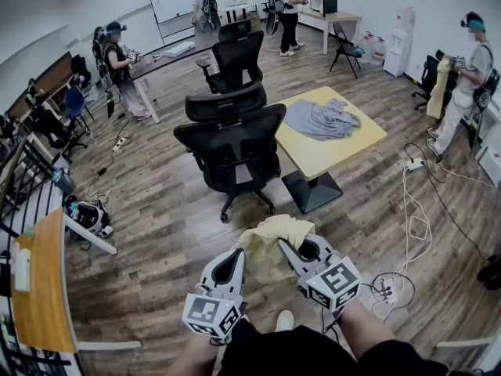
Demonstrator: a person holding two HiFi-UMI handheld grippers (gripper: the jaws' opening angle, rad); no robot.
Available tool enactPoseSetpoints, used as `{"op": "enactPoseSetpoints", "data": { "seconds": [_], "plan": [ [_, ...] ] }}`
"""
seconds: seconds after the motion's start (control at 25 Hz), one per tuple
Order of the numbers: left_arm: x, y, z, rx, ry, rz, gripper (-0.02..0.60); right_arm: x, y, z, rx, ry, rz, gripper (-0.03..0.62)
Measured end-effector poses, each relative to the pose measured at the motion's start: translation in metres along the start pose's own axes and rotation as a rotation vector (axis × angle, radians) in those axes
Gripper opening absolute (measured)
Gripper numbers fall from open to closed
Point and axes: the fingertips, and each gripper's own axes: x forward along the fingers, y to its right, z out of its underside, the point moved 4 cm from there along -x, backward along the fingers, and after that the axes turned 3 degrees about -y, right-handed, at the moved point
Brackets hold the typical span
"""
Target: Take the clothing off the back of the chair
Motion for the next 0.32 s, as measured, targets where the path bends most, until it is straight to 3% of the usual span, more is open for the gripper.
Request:
{"op": "enactPoseSetpoints", "data": {
  "seconds": [0.32],
  "plan": [
    [0.0052, 0.0027, 0.0012, 0.001, 0.003, 0.001, 0.015, -0.0008, 0.0047, 0.0009, 0.000, 0.001, -0.001, 0.047]
  ]
}}
